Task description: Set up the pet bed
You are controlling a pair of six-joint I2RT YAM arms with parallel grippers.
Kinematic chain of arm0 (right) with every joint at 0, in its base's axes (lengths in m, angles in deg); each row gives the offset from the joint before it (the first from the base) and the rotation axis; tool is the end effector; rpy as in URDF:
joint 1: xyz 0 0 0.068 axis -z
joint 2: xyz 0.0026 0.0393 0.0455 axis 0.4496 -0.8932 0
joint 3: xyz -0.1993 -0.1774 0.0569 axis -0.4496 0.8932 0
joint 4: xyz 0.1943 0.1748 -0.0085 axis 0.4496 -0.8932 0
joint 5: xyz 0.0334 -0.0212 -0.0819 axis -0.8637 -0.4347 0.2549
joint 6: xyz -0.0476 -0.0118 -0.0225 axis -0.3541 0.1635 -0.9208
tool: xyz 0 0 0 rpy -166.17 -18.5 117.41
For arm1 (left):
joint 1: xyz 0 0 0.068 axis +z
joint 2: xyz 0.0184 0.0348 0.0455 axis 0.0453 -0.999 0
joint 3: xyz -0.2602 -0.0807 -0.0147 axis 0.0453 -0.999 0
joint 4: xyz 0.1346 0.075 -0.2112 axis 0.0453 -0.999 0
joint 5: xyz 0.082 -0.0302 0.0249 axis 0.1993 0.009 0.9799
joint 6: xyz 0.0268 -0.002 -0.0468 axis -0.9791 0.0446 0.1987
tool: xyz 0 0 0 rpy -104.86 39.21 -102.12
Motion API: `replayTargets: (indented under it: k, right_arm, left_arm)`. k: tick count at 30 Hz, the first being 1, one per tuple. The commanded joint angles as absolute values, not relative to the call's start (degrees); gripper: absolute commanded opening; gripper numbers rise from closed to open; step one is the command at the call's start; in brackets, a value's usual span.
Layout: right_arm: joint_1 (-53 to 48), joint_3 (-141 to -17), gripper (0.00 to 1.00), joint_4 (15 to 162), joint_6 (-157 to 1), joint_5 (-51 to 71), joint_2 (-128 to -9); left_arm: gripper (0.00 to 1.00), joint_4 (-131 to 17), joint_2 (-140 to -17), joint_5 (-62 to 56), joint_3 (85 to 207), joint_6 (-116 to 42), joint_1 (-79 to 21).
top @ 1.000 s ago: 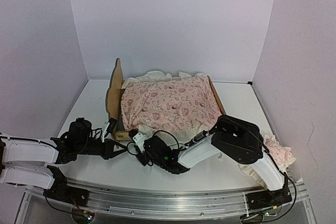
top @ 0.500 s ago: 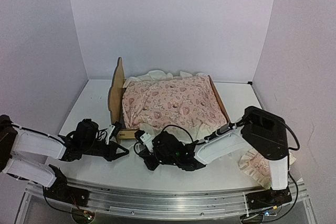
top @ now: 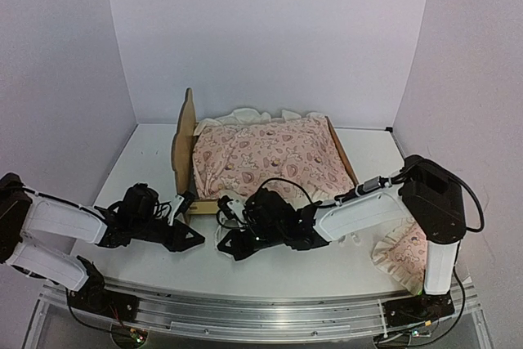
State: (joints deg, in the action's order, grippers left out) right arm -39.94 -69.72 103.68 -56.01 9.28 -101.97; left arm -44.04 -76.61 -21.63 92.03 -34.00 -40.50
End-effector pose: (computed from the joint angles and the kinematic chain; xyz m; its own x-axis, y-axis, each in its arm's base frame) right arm 0.1653 0.3960 0.1521 -0.6507 -0.3087 -0.6937 -0.7347 0.4867 0.4726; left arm 0.1594 -0.1444 0.1314 -0.7011 0.2567 -0.6653 0.6629 0.5783 -0.4755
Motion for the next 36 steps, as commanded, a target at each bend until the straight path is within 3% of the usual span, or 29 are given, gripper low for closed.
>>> replayTargets:
  k: [1, 5, 13, 23, 29, 36]
  right_arm:
    - [-39.3, -73.3, 0.0, 101.1, -50.0, 4.3, -102.9]
    - [-39.2, -73.8, 0.0, 98.9, -48.3, 4.0, -103.2]
    - [-39.2, -75.2, 0.0, 98.8, -44.3, 2.9, -104.5]
    - [-39.3, -74.5, 0.02, 92.7, -44.7, 13.6, -104.4]
    - [-39.4, -79.1, 0.15, 83.2, -50.3, 17.4, -108.1]
    - [-40.5, -79.4, 0.33, 76.6, -54.4, 22.2, -104.5]
  left_arm:
    - [0.42, -47.0, -65.9, -26.7, 93.3, -37.7, -41.6]
    - [0.49, -46.7, -58.6, -26.5, 91.8, -38.1, -42.8]
    - [0.49, -40.6, -75.8, -15.5, 97.8, -29.9, -47.7]
    - [0.51, -36.1, -78.4, -11.4, 94.5, -29.1, -47.9]
    - [0.47, -30.1, -82.5, -8.7, 92.4, -30.8, -47.9]
    - [0.46, -26.1, -84.1, -10.1, 91.0, -32.0, -47.9]
